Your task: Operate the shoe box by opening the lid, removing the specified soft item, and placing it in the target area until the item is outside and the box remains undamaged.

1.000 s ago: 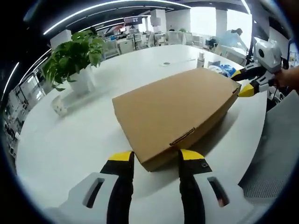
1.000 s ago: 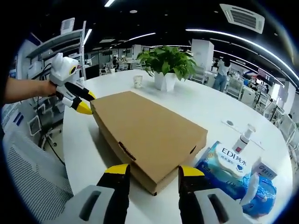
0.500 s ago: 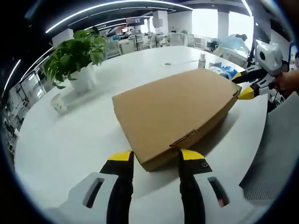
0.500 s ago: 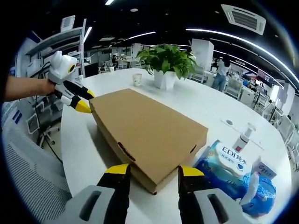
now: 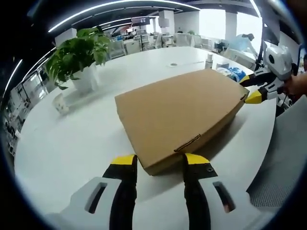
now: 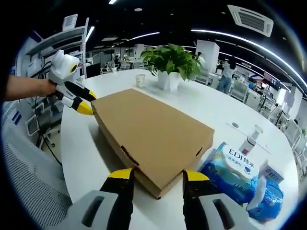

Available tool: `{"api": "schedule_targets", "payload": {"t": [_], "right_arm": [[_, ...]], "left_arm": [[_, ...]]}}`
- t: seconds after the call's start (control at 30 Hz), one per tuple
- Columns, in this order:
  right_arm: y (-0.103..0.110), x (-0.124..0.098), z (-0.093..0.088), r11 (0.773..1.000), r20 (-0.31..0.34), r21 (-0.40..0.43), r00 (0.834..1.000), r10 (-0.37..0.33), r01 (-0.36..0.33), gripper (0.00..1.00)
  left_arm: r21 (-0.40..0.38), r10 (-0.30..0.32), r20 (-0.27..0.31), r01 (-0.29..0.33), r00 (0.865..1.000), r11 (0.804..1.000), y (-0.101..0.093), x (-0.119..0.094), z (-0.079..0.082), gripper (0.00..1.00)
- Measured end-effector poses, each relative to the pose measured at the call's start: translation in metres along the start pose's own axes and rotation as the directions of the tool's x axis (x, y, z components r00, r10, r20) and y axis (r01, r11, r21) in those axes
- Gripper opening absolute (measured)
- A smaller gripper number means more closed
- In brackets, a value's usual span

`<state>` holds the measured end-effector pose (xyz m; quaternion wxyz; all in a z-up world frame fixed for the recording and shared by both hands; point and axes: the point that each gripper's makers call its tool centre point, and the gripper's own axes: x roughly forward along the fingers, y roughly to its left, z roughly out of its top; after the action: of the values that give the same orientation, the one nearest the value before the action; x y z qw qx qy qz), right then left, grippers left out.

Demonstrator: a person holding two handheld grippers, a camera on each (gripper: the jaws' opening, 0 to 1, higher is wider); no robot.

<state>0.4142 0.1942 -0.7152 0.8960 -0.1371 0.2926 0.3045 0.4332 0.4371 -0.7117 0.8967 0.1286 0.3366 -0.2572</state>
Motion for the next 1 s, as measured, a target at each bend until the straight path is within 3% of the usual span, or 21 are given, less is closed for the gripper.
{"api": "schedule_targets", "payload": {"t": [1.0], "right_arm": [[-0.01,0.01,0.006,1.0,-0.006,0.001,1.0,-0.003,0.003,0.37]], "left_arm": [[-0.001,-0.003,-0.01,0.003,1.0,1.0,0.008,0.009,0.008,0.37]]}}
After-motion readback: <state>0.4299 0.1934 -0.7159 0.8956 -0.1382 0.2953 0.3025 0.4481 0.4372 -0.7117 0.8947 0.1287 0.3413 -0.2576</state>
